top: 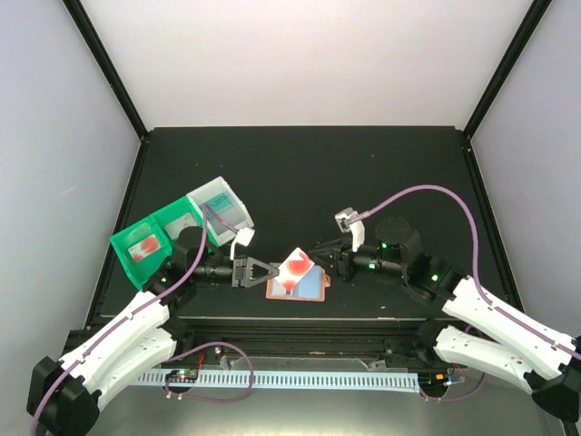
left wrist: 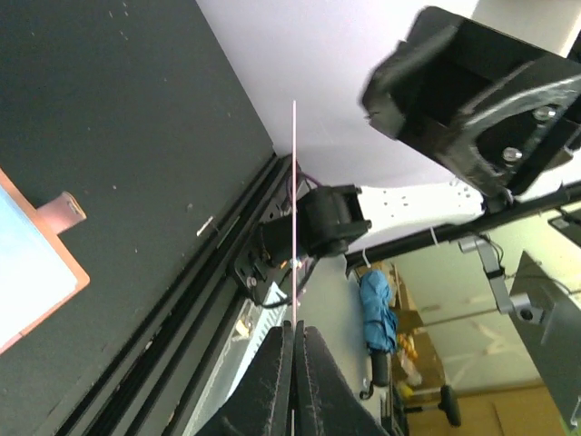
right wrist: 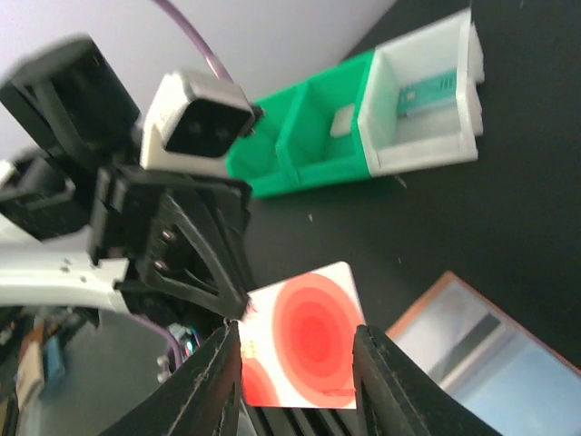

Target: Take the credit cards out of the card holder

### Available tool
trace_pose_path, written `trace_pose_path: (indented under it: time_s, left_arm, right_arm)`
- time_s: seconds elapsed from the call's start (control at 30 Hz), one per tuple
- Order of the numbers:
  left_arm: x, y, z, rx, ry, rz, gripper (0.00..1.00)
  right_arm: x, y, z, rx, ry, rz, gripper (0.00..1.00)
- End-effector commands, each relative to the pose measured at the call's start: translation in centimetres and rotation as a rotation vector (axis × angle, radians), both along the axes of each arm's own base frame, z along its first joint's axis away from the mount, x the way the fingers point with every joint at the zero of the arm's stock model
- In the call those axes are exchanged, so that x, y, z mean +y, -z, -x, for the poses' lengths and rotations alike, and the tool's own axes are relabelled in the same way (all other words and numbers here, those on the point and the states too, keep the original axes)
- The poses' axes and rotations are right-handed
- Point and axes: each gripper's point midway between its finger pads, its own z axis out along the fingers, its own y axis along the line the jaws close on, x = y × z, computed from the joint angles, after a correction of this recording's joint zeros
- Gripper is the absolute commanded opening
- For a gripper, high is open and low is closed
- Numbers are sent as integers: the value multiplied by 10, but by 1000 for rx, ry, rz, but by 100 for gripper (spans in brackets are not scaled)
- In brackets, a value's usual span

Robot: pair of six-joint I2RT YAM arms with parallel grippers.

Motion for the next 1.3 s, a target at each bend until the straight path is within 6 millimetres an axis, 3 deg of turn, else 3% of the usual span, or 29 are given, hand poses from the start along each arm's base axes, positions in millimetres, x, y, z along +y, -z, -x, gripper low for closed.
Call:
trace_pose_path:
  time_s: [0.0, 0.27, 0.57, 0.73, 0.83, 0.97, 1.1, 1.2, 1.27]
  left_arm:
    - [1, -12, 24, -62, 134, 8, 2]
    - [3, -20, 36, -103, 186, 23, 2]
    - [3, -20, 36, -112, 192, 26, 2]
    - [4, -24, 38, -127, 196, 33, 2]
    - [4, -24, 38, -129, 193, 31, 2]
    - [4, -24, 33, -131, 164, 15, 1]
    - [7, -30, 21, -139, 74, -11, 20]
    - [10, -40, 12, -147, -4, -3, 41]
    - [13, -44, 7, -148, -60, 0, 48]
  right_arm:
    - [5, 20, 14, 19, -129, 100, 35]
    - [23, 28, 24, 88, -249, 83, 37]
    - [30, 28, 35, 130, -325, 12, 14]
    - [33, 34, 38, 153, -346, 8, 11]
    - [33, 32, 38, 151, -351, 0, 2]
    - [32, 29, 34, 158, -317, -16, 1]
    - [31, 23, 25, 181, -255, -91, 1]
    - [32, 13, 20, 202, -215, -177, 1]
    - [34, 5, 16, 222, -192, -237, 1]
